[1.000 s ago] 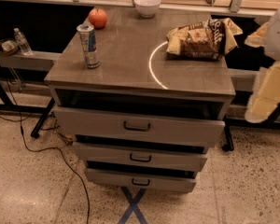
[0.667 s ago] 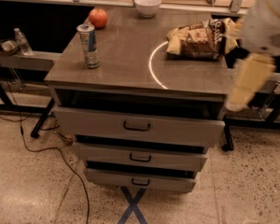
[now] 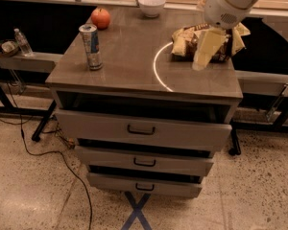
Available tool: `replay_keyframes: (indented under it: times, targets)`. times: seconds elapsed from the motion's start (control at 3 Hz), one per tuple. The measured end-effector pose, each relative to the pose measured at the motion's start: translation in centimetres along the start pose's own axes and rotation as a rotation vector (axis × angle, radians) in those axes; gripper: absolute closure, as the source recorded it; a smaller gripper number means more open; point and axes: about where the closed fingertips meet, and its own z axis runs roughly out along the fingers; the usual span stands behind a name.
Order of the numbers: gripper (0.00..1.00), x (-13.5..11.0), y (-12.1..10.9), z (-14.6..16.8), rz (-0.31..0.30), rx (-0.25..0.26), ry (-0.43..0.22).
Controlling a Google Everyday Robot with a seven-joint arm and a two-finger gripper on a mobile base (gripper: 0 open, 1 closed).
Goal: Move brown chip bag near redbull can
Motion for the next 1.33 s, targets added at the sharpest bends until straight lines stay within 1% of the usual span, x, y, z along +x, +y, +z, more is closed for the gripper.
replay_keyframes:
  times: [0.33,0.67,1.0,1.33]
  targets:
    - [0.00,0.0,-3.4,0.2,0.013,0.054,-0.037]
    - [0.00,-0.2,-3.5,-0.2,0.012,0.060,-0.039]
    - [0.00,1.0,-5.0,1.6,0.046,0.093,-0.049]
    - [0.00,3.8,-7.6,3.8,0.095,0.150,-0.044]
